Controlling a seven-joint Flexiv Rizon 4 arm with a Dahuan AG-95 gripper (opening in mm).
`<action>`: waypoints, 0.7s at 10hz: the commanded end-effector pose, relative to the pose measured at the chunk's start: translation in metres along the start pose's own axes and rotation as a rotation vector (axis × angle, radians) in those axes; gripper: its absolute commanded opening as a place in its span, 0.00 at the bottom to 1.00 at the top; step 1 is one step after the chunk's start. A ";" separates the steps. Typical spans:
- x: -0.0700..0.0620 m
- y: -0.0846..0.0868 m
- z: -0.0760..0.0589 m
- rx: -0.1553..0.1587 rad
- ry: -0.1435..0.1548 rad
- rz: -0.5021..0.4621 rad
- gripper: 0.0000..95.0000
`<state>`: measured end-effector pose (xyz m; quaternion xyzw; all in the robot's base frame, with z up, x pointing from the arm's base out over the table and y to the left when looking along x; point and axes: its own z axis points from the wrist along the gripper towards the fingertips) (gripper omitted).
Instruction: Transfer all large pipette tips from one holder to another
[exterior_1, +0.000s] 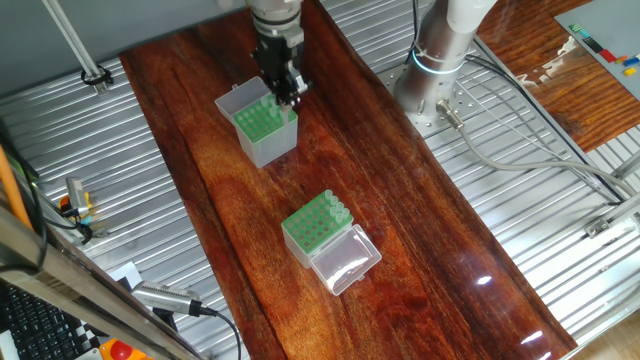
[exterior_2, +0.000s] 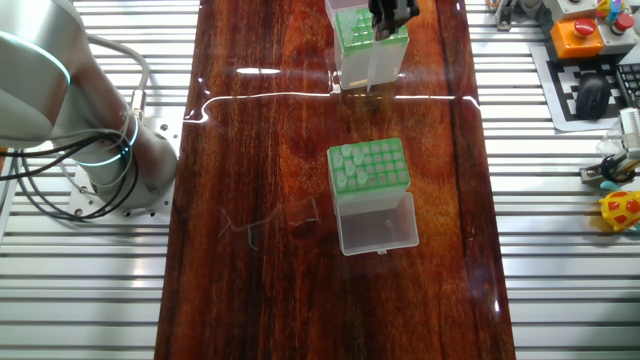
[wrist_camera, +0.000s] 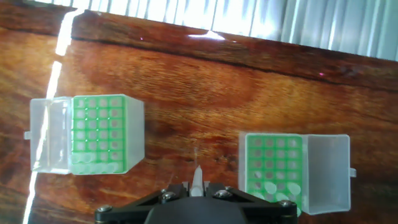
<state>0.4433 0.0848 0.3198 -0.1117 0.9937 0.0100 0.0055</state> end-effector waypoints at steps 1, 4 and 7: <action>-0.016 0.035 -0.002 -0.039 -0.005 -0.008 0.00; -0.021 0.052 -0.003 -0.021 0.000 0.022 0.00; -0.021 0.052 -0.003 -0.031 -0.001 -0.074 0.00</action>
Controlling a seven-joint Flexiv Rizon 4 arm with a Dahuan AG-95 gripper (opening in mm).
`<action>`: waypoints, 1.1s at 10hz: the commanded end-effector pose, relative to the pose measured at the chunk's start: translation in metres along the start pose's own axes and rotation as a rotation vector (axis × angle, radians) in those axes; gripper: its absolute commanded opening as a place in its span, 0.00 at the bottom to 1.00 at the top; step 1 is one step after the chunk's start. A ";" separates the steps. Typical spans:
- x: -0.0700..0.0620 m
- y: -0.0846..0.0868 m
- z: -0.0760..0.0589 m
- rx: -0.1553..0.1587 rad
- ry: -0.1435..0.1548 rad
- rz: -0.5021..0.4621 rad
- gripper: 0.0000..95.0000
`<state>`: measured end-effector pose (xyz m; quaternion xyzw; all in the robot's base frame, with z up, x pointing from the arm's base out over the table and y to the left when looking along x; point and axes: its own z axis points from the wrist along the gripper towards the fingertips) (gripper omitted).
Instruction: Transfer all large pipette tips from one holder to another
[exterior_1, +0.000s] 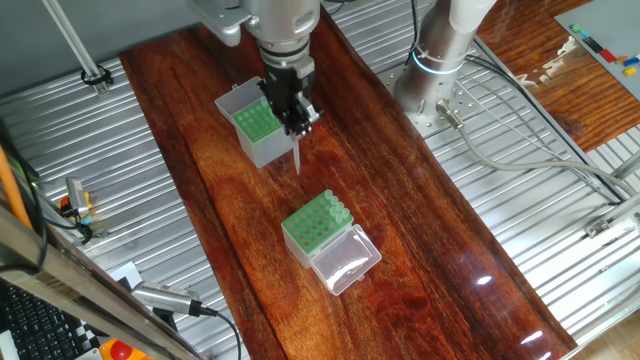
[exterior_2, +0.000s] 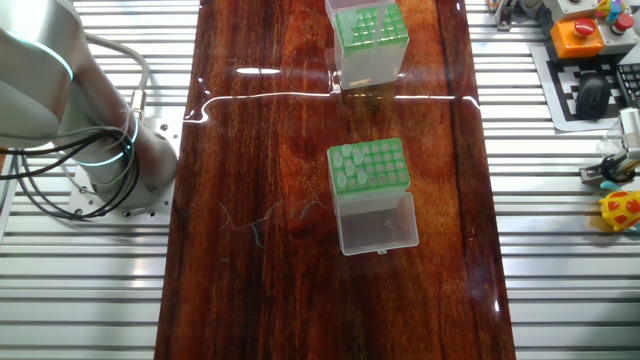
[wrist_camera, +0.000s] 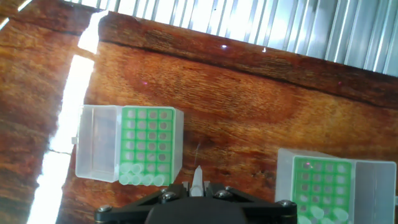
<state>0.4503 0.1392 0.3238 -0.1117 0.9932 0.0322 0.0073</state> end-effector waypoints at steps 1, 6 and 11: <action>-0.002 0.000 0.000 0.008 0.009 -0.080 0.00; -0.008 0.029 0.006 0.005 0.005 -0.027 0.00; -0.005 0.052 0.014 0.019 -0.001 0.000 0.00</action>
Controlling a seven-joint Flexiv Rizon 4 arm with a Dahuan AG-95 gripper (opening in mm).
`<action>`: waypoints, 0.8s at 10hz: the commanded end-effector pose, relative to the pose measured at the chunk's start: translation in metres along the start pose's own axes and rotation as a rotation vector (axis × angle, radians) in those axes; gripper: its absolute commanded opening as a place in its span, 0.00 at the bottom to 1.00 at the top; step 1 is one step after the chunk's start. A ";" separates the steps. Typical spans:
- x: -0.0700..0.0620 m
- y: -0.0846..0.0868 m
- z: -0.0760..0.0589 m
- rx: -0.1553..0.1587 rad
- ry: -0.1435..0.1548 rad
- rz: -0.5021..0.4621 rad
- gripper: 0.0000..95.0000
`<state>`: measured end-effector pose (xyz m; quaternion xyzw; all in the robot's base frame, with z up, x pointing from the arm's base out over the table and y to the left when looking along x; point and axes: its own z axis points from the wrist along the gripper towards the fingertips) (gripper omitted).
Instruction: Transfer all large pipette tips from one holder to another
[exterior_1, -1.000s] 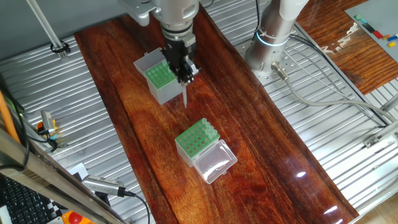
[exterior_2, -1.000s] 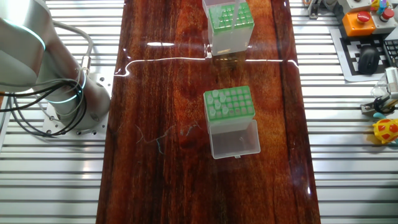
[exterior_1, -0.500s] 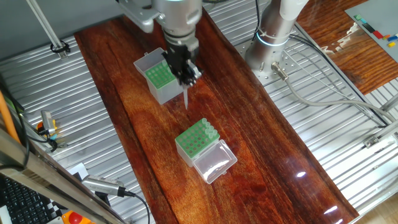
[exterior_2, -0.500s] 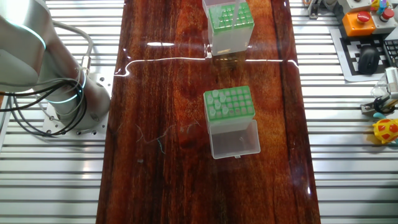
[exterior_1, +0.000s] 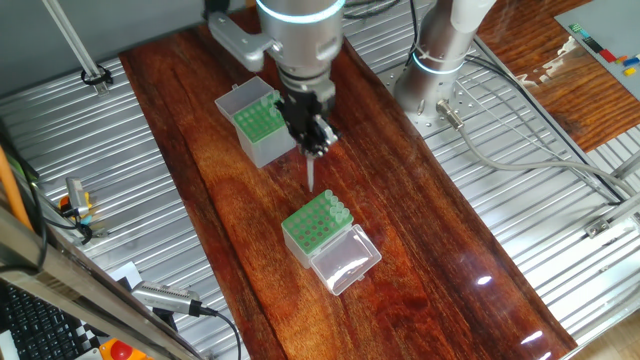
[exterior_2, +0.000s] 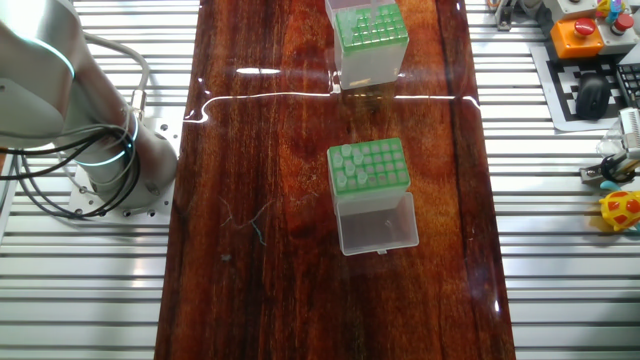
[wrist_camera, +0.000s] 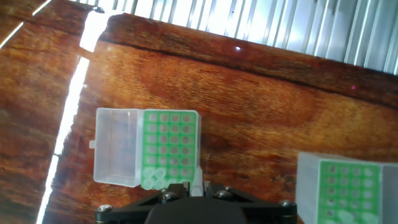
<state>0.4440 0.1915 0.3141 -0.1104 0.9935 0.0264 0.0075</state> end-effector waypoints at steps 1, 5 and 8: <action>0.001 0.000 0.001 0.005 -0.001 -0.031 0.00; 0.000 0.004 0.003 -0.014 -0.006 -0.075 0.00; 0.001 0.015 0.014 -0.010 -0.014 -0.062 0.00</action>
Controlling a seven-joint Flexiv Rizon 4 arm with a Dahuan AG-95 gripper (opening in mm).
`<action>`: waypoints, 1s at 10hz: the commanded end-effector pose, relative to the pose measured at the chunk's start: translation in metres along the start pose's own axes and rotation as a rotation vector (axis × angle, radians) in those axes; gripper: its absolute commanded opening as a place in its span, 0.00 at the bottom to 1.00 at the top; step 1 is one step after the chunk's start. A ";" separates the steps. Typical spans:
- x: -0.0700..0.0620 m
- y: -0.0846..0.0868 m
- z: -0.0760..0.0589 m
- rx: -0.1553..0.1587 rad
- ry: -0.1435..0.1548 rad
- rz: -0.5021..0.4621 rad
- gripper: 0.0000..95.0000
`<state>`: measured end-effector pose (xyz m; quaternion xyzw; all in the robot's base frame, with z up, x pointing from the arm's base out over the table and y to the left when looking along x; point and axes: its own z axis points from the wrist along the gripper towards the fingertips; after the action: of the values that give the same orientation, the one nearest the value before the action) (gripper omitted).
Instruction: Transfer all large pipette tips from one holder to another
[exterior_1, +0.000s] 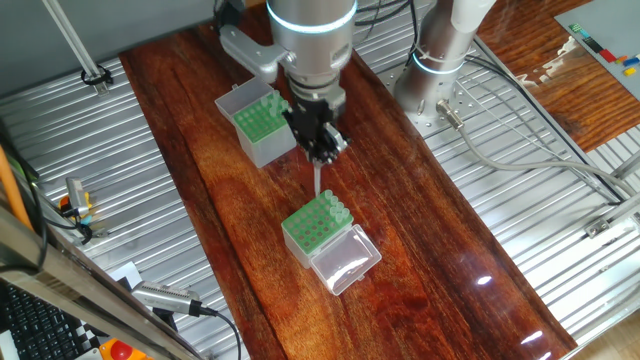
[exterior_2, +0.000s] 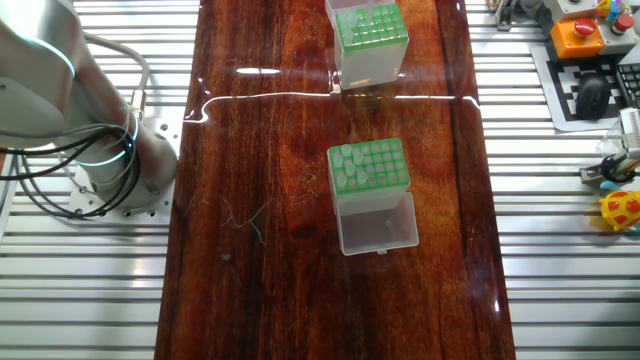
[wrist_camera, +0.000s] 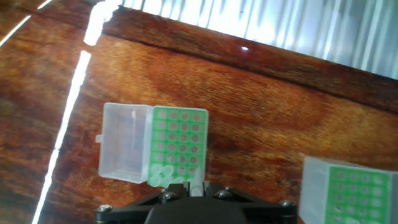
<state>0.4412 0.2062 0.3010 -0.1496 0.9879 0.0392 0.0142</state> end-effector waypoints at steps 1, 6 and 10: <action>0.002 0.002 0.001 0.015 0.000 0.017 0.00; 0.009 0.006 0.007 0.014 -0.004 0.022 0.00; 0.011 0.009 0.011 0.015 -0.006 0.025 0.00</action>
<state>0.4275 0.2134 0.2905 -0.1356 0.9901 0.0325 0.0168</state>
